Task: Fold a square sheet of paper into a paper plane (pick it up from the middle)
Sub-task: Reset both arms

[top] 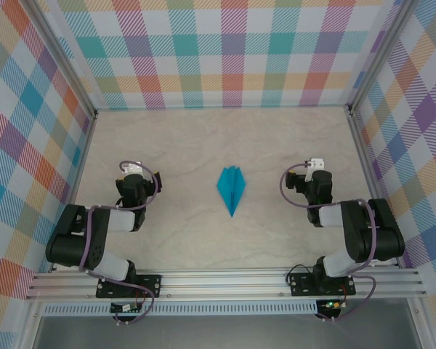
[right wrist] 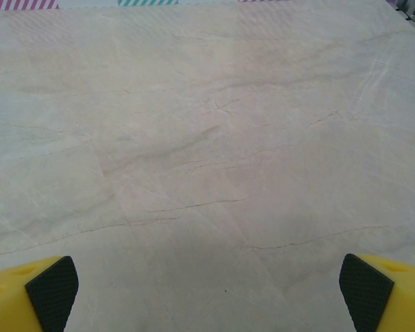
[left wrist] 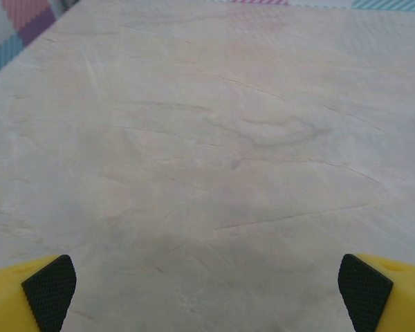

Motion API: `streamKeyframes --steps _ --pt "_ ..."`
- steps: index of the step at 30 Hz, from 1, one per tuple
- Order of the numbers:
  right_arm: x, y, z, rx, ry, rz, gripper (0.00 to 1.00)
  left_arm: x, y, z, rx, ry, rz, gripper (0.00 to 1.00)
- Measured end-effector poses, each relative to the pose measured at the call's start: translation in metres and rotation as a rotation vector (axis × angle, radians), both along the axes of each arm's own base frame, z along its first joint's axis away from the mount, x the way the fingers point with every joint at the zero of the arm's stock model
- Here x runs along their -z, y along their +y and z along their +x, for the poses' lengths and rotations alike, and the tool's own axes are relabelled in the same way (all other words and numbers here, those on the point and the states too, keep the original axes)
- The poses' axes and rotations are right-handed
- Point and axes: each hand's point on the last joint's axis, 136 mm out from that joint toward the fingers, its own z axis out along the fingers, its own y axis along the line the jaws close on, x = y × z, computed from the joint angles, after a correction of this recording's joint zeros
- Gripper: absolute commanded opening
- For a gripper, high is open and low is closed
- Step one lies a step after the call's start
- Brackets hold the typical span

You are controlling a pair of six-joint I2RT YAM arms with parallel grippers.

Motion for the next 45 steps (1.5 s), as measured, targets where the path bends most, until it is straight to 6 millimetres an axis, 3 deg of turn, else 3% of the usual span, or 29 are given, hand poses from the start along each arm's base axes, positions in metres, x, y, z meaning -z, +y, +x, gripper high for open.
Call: streamKeyframes --steps 4,9,45 --pt "-0.003 -0.002 0.002 0.011 -0.009 0.0 1.0 0.011 -0.01 0.003 0.062 0.037 -0.005 1.0" --pt "-0.006 -0.005 0.005 0.029 -0.016 0.0 1.0 0.001 -0.001 0.012 0.04 0.01 -0.018 1.0" --pt "-0.006 -0.009 0.005 0.042 -0.018 0.001 1.0 0.002 -0.002 0.012 0.049 0.011 -0.022 1.0"
